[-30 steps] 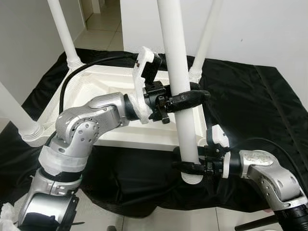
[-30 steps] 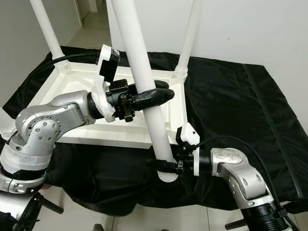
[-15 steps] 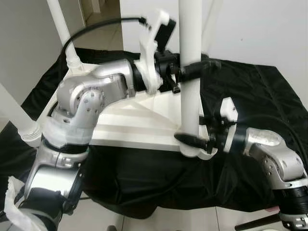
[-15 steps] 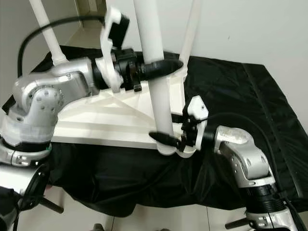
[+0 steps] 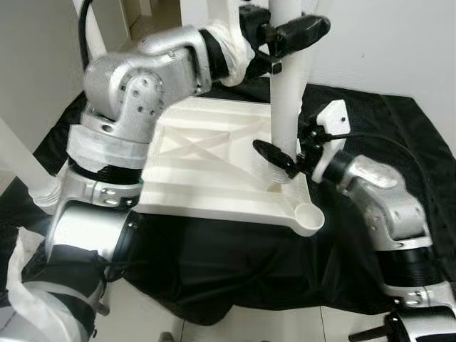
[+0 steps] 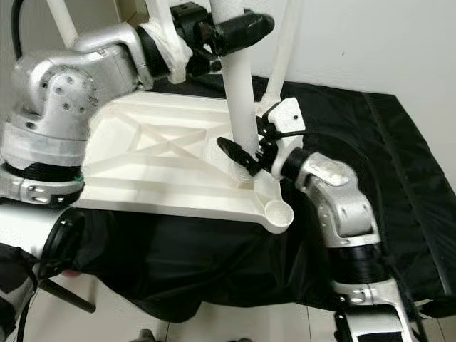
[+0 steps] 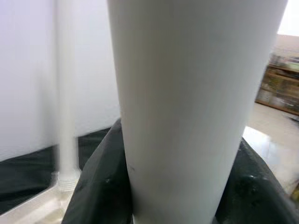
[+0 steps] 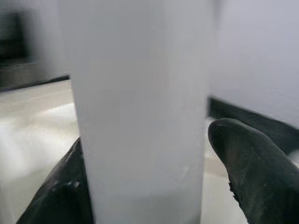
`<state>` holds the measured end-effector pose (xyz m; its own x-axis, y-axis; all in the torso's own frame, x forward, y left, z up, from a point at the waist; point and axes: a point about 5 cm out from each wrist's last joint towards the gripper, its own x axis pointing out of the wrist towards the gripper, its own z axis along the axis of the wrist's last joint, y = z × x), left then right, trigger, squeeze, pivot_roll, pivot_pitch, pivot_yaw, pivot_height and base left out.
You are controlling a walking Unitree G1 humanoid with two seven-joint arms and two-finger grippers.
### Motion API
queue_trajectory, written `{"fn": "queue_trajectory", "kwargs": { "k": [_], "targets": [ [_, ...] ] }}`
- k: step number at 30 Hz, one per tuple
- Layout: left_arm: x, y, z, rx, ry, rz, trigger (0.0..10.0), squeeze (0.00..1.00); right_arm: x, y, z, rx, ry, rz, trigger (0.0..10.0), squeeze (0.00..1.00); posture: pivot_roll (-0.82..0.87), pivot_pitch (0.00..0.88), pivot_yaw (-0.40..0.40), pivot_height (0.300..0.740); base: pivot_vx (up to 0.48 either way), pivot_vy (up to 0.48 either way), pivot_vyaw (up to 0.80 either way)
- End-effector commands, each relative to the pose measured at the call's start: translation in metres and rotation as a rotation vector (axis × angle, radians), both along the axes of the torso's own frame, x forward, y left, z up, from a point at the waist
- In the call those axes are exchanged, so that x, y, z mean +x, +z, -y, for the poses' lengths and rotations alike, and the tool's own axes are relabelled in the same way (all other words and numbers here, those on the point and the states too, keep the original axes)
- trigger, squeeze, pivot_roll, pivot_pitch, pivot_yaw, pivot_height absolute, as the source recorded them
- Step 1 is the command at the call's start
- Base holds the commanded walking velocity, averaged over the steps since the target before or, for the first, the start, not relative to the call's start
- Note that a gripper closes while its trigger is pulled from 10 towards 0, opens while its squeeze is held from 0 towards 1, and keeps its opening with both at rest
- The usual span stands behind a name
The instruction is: Building children table
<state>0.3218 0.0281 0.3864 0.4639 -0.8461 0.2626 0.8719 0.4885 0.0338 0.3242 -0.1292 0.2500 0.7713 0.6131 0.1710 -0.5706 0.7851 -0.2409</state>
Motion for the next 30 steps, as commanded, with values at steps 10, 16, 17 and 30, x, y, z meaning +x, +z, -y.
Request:
{"fn": "queue_trajectory", "kwargs": {
  "k": [10,16,17,30],
  "targets": [
    [0.016,-0.005,0.017,-0.024,0.266,0.062,10.0,0.0,0.021,-0.006,-0.015,0.053,-0.449,0.075,10.0,0.0,-0.02,0.065,-0.01,0.74,0.0,0.0,0.0],
    [0.019,-0.008,0.025,-0.031,0.322,0.049,10.0,0.0,0.024,-0.007,-0.015,0.019,-0.62,0.128,10.0,0.0,-0.02,0.071,-0.007,0.74,0.0,0.0,0.0],
    [0.019,-0.008,0.025,-0.031,0.322,0.049,10.0,0.0,0.024,-0.007,-0.015,0.019,-0.62,0.128,10.0,0.0,-0.02,0.071,-0.007,0.74,0.0,0.0,0.0],
    [0.019,-0.007,0.033,-0.095,0.398,0.048,10.0,0.0,0.023,-0.02,-0.028,0.033,-0.706,0.157,10.0,0.0,-0.02,0.07,-0.013,0.74,0.0,0.0,0.0]
  ]
}}
